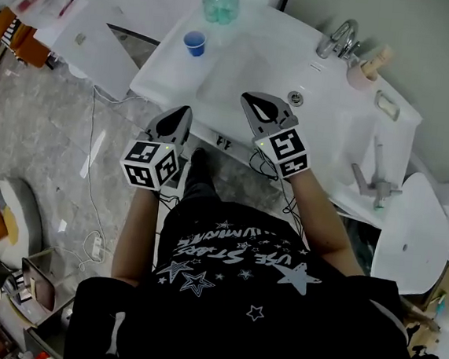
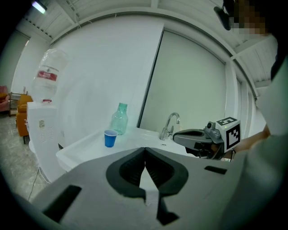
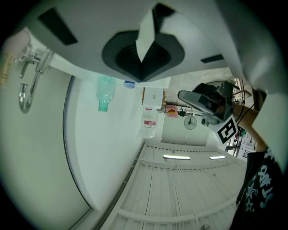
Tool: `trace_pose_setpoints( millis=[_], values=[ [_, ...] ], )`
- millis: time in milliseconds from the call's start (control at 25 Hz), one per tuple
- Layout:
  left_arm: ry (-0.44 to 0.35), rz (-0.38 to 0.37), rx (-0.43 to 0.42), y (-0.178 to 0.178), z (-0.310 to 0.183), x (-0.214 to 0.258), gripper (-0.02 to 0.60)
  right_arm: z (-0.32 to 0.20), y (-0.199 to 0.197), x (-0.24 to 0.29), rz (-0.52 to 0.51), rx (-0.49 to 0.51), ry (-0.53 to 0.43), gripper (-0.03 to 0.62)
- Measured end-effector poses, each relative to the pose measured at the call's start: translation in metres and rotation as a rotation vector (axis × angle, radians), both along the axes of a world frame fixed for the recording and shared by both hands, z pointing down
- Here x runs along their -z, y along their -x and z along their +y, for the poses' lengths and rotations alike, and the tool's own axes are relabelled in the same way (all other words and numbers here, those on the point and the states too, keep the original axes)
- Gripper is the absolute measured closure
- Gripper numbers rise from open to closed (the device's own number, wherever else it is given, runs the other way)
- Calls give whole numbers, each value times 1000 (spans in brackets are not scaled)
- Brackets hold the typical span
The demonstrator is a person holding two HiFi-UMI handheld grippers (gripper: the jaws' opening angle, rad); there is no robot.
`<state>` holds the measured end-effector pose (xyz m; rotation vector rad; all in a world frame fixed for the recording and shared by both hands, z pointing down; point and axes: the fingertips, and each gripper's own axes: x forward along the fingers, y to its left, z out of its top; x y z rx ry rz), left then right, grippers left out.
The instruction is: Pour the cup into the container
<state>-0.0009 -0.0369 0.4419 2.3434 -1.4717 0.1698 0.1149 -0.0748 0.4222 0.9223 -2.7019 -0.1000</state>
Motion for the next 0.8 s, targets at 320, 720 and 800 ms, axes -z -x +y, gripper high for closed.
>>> trace_pose_setpoints(
  millis=[320,720,800],
  values=[
    [9,-9,8,-26,48,-3,572,46,-26,1,-13,10,3,589],
    [41,-11,27,-44,95,-11,571,87,-49,-12,-5,22,31,588],
    [47,-9,33,-46,103,-12,572,94,-51,-11,-8,26,35,588]
  ],
)
